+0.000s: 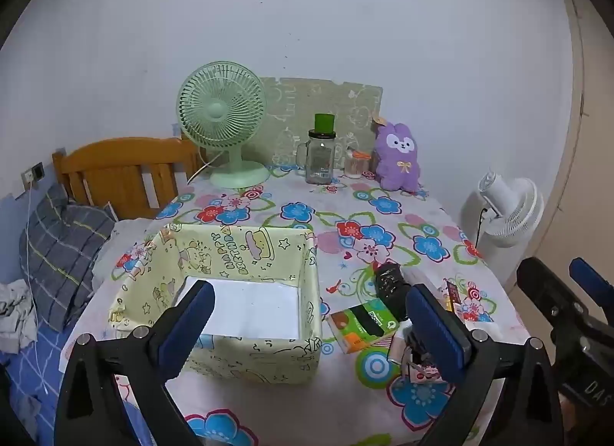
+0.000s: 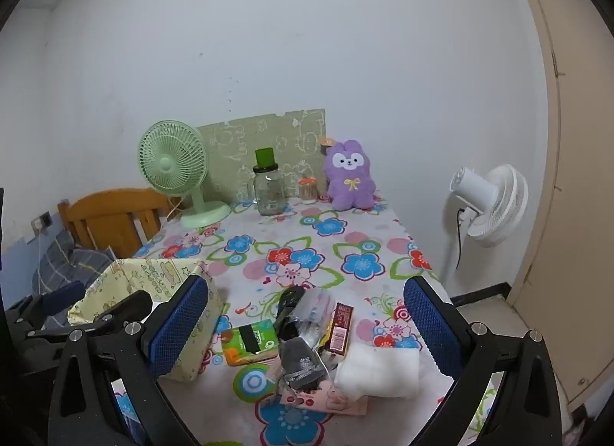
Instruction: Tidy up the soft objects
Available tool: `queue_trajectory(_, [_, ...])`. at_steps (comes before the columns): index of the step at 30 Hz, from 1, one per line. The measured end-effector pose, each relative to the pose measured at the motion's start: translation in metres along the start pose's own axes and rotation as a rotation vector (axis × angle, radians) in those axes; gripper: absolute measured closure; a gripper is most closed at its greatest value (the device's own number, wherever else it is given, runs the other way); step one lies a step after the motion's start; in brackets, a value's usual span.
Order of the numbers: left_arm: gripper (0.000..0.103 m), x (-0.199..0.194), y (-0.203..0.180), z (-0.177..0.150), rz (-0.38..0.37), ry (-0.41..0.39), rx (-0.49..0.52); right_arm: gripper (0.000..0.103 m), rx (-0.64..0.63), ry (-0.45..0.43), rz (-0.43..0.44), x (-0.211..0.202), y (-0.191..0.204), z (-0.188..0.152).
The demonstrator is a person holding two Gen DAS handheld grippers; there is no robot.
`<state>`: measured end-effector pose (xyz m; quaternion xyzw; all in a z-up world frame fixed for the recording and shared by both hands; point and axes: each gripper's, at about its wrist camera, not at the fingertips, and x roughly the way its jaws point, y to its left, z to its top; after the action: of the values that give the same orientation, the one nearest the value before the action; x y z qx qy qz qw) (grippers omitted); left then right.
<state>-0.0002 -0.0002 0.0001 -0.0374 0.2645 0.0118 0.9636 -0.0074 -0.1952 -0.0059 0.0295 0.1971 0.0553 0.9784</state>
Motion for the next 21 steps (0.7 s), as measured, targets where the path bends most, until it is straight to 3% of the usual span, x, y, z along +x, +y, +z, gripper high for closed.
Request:
queue_trajectory(6, [0.003,-0.003,-0.013,0.003,0.033,-0.005,0.036,0.0,0.014,-0.005,-0.004,-0.002,-0.001,0.002])
queue_trajectory(21, [0.003,0.001,-0.013,-0.002,0.028,-0.001,0.049,0.0,0.012,-0.001,-0.019,-0.003,-0.005,0.001])
